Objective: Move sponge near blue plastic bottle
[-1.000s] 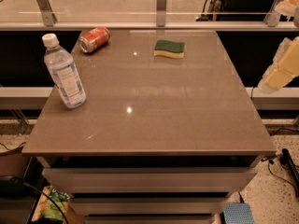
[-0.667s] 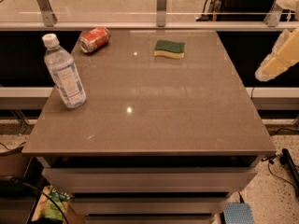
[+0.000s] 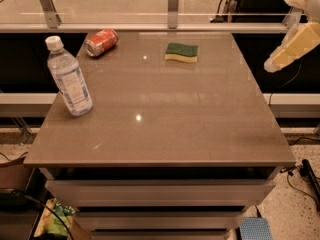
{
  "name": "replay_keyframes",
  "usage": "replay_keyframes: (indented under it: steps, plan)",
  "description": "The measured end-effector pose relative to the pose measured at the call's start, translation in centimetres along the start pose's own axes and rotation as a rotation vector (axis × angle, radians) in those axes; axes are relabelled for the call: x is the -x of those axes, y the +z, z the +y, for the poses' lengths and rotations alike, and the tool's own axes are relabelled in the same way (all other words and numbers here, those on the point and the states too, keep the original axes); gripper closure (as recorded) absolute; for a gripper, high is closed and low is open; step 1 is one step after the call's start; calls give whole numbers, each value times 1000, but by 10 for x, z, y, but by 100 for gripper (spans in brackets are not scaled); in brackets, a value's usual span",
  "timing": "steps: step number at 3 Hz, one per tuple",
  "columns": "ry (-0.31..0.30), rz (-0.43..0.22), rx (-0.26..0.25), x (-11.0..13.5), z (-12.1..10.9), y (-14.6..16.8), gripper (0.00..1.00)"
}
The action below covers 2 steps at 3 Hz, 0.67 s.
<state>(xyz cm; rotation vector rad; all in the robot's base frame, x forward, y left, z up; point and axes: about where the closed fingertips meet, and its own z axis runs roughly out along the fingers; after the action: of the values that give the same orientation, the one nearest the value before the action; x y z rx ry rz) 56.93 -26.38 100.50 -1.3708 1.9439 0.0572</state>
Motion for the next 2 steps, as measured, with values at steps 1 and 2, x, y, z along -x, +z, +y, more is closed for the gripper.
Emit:
replay_keyframes:
  steps: [1,2]
  plan:
    - [4,-35,42,-4,-15,24,0]
    - [16,-60,88,-8,-29,51,0]
